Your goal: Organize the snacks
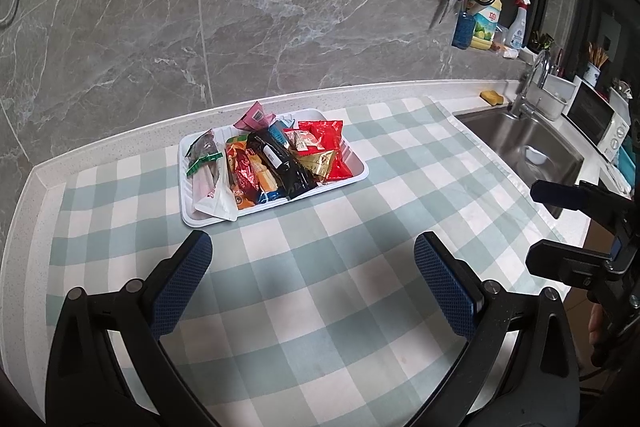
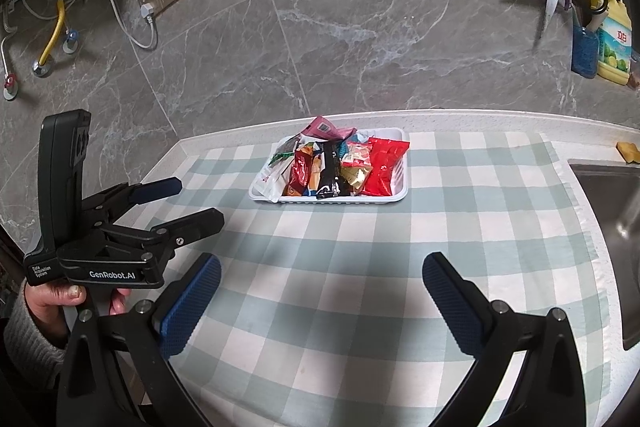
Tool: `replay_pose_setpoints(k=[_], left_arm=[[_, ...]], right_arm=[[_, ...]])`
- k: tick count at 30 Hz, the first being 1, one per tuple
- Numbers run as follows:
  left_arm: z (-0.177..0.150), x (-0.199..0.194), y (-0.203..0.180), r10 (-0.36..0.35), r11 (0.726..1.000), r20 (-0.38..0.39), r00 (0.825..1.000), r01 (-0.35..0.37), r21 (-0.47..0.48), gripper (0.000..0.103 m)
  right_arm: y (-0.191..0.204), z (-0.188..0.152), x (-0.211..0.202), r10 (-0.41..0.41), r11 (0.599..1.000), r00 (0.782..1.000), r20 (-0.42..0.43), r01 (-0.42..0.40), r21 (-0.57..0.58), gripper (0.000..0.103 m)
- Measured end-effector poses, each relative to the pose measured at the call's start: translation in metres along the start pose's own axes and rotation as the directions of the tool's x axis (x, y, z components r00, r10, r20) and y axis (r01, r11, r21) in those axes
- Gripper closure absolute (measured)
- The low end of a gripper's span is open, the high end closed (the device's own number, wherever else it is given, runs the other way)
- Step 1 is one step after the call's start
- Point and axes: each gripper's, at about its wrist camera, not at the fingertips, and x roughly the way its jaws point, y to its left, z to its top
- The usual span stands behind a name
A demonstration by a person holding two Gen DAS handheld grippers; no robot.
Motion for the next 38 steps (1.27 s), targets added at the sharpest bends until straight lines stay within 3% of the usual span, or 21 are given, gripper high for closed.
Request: replay_pose_setpoints(k=[8, 14, 18, 22, 26, 38], left_arm=[[0.004, 0.004, 0.006, 0.002, 1.000, 0.019, 1.000, -0.002, -0.012, 0.000], [0.006, -0.002, -0.009, 0.111, 0.989, 0.078, 0.991, -0.118, 0.087, 0.000], [0.003, -0.006, -0.023, 0.132, 0.977, 0.120, 0.984, -0.150, 0.150, 0.000], [0.000, -0.008, -0.029, 0.093, 0.980, 0.130, 0.987, -0.114, 0.162, 0.000], [-0.002, -0.003, -0.021, 0.061, 0.991, 0.103, 0.993, -0.073, 0.110, 0.000], [-0.004, 0.000, -0.013, 0.115, 0.987, 0.105, 0.988, -0.125, 0.098, 0.001]], right_arm=[[-0.001, 0.000, 0.000, 0.001, 1.000, 1.000, 0.001, -0.001, 0.003, 0.000], [0.002, -0.002, 0.003, 0.011, 1.000, 1.000, -0.004, -0.011, 0.011, 0.000], [0.007, -0.003, 0.005, 0.017, 1.000, 1.000, -0.004, -0.017, 0.016, 0.000], [0.006, -0.004, 0.005, 0.018, 1.000, 1.000, -0.005, -0.018, 0.021, 0.000], [0.004, -0.005, 0.005, 0.017, 0.999, 1.000, -0.010, -0.017, 0.028, 0.000], [-0.001, -0.009, 0.006, 0.021, 0.998, 1.000, -0.017, -0.020, 0.056, 0.000]])
